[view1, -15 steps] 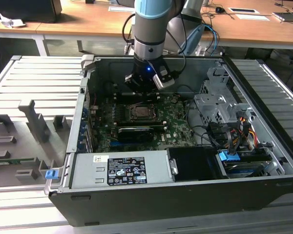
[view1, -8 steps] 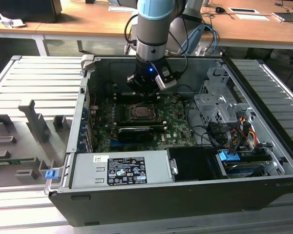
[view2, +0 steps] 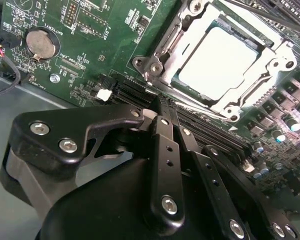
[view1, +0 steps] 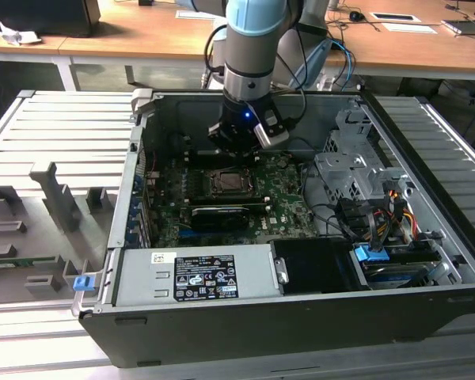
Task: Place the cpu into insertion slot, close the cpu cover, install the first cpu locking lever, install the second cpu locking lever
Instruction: 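Install the first cpu locking lever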
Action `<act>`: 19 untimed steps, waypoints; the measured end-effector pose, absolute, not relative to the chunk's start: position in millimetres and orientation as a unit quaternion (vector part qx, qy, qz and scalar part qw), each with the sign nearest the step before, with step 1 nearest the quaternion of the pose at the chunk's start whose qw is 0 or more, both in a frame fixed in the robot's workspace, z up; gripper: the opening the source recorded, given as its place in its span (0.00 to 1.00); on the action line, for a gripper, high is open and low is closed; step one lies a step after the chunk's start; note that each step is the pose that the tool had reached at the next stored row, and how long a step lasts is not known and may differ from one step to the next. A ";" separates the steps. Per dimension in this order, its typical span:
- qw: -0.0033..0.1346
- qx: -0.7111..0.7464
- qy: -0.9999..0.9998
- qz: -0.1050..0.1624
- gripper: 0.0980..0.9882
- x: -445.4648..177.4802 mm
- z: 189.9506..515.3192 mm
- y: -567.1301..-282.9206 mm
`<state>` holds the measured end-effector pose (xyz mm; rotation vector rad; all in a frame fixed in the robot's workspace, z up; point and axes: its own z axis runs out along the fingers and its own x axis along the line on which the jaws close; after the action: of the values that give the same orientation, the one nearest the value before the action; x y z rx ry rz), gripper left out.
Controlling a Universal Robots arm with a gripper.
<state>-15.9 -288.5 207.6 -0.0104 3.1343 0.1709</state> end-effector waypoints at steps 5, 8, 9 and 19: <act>0.001 -0.003 0.999 0.055 0.01 -14.1 202.5 -288.5; 0.001 -0.003 0.999 0.054 0.01 -14.0 201.5 -288.6; 0.001 -0.003 0.999 0.054 0.01 -14.0 201.5 -288.5; 0.001 -0.003 0.999 0.053 0.01 -13.9 204.8 -288.5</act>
<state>-13.9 -288.5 204.8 -0.0109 3.1344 0.1672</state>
